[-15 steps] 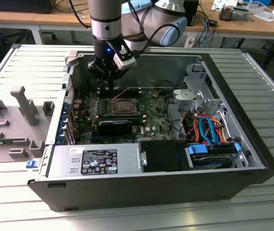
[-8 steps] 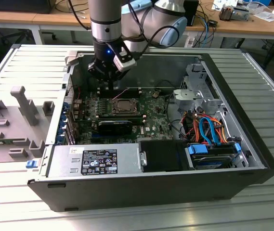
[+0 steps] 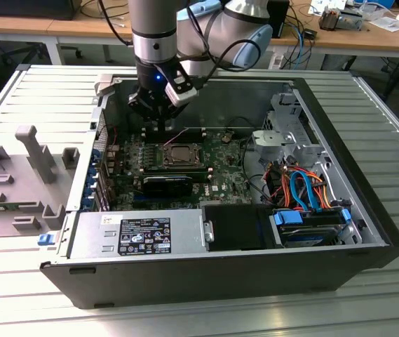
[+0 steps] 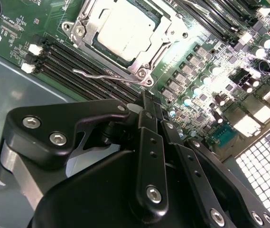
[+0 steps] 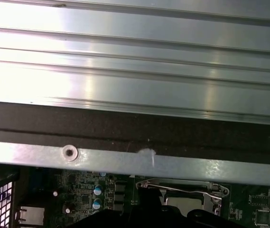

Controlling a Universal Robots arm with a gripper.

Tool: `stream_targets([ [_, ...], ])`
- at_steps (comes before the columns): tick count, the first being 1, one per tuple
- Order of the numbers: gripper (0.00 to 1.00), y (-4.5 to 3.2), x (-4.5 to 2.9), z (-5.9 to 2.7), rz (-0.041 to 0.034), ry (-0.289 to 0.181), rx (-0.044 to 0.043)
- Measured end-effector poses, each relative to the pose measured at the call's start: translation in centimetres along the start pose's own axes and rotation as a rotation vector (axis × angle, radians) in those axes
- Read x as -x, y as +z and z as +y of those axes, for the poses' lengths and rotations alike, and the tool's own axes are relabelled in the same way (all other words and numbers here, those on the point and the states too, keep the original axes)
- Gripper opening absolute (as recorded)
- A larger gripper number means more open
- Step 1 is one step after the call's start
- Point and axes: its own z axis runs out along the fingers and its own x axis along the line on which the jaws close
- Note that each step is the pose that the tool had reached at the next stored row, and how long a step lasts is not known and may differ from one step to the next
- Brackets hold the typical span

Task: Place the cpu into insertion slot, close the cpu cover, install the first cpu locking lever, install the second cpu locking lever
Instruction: 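Install the second cpu locking lever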

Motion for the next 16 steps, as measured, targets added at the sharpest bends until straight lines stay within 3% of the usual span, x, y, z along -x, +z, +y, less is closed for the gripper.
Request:
stream_targets([
  [16,0.11,0.62,-0.01,0.01,0.0000,0.000,0.0000],
])
